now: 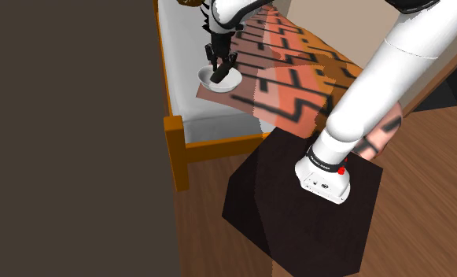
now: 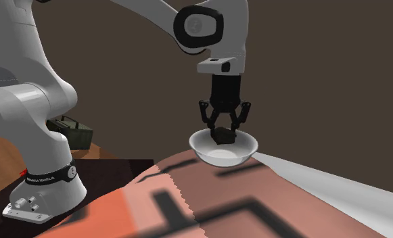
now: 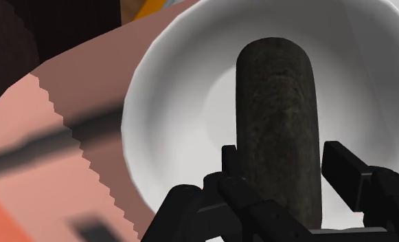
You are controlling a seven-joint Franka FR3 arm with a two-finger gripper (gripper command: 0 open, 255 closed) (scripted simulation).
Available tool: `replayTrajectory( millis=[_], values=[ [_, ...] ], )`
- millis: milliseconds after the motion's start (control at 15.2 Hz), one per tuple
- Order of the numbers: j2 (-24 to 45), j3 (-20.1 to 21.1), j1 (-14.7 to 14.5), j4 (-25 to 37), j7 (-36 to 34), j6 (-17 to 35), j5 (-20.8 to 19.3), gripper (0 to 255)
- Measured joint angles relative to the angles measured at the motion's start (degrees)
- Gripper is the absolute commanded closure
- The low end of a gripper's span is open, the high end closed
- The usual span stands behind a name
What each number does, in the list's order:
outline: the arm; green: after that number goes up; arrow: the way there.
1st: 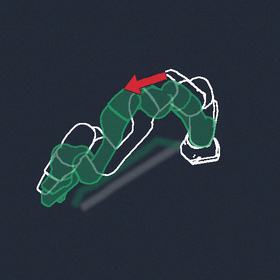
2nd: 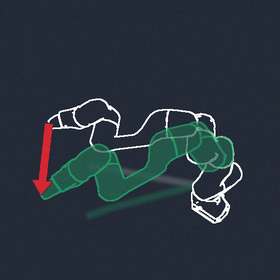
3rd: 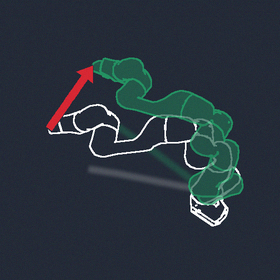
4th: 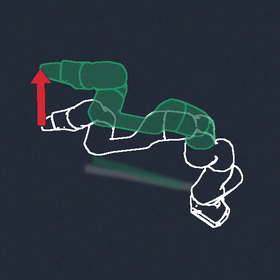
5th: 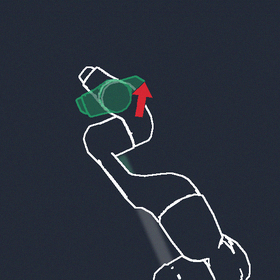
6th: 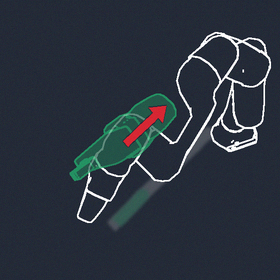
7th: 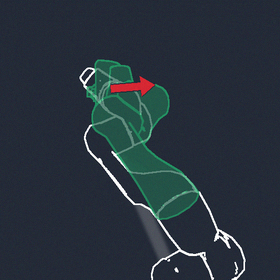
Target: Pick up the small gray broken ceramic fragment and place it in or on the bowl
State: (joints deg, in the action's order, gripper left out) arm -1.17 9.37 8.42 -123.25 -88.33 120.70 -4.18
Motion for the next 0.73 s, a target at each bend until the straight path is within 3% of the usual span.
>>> replayTrajectory(
  millis=[198, 264, 726],
  values=[
    [0.0, 0.0, 0.0, 0.0, 0.0, 0.0, 0.0, 255],
    [0.0, 0.0, 0.0, 0.0, 0.0, 0.0, 0.0, 0],
    [-0.4, 0.1, -0.1, 0.5, 0.0, -0.9, 0.1, 0]
  ],
)
